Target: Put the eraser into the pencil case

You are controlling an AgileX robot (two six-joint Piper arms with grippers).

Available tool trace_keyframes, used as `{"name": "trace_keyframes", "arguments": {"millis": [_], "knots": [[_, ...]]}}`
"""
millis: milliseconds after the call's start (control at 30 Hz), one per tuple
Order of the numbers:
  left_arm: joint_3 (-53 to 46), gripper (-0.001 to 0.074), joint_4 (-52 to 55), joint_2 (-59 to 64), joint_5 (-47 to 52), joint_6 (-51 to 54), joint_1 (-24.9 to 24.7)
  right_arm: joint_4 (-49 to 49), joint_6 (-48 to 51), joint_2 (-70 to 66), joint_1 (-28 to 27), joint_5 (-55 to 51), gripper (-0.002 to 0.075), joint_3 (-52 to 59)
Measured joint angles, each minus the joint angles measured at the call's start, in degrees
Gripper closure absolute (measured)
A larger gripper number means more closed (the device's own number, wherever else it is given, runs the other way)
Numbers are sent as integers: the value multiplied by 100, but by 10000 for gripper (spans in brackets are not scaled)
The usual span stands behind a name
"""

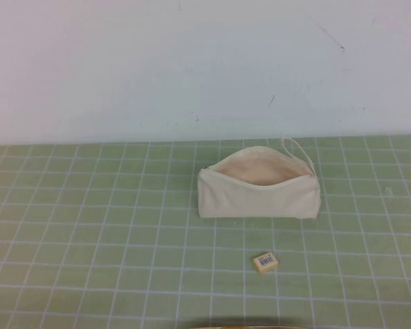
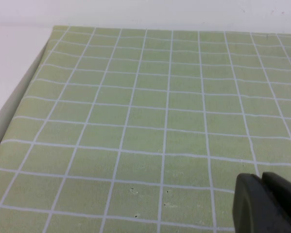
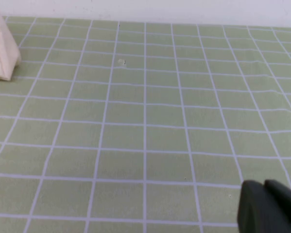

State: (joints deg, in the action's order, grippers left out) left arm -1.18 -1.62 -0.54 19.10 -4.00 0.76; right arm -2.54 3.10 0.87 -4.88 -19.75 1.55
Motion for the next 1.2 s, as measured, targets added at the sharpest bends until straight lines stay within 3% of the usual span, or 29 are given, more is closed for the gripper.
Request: {"name": "trace_keyframes", "arguments": {"millis": [833, 933, 1067, 1200], "knots": [[0, 736, -22, 0, 0, 0, 0, 7, -192, 0, 0, 0, 727, 0], [0, 736, -22, 0, 0, 0, 0, 523, -605, 0, 0, 0, 727, 0], [0, 737, -22, 0, 0, 0, 0, 2359, -1651, 0, 0, -14, 727, 0], [0, 736, -22, 0, 0, 0, 0, 3664, -2029, 0, 0, -26, 727, 0]]}}
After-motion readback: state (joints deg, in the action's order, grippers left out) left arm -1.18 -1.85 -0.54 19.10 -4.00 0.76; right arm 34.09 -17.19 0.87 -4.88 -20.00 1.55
